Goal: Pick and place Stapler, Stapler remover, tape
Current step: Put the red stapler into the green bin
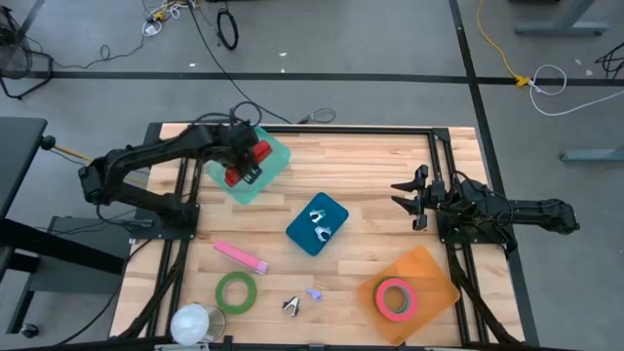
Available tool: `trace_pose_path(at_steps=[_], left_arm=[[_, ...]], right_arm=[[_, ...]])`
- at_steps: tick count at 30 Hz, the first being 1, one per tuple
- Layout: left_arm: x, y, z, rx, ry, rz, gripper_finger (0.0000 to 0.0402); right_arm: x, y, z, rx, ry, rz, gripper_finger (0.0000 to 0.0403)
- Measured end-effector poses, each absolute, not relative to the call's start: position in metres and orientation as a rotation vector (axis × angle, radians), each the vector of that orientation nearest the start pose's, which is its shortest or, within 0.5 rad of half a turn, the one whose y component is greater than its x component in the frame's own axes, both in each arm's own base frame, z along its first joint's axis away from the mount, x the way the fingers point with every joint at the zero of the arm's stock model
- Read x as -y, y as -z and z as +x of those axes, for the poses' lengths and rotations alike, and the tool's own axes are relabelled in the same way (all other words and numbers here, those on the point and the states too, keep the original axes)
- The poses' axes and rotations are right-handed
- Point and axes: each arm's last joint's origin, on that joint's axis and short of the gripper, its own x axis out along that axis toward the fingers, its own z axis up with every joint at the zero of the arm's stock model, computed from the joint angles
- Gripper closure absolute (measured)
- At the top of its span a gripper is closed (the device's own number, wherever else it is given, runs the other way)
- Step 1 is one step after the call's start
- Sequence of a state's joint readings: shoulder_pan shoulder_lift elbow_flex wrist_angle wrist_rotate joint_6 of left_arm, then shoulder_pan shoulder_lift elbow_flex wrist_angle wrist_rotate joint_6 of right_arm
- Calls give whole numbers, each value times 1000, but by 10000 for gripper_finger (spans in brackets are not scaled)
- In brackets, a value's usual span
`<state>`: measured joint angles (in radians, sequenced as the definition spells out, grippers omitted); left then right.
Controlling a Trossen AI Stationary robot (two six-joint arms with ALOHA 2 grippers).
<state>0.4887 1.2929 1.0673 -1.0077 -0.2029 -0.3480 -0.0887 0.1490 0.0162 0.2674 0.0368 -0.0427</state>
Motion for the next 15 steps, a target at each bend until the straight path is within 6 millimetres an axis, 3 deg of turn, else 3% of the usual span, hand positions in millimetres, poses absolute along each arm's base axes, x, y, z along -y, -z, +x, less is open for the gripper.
trace_pose_path(at_steps=[15], left_arm=[[-147, -235, 207, -1299, -956, -462, 245]], right_arm=[[10, -183, 105, 132, 128, -46, 247]])
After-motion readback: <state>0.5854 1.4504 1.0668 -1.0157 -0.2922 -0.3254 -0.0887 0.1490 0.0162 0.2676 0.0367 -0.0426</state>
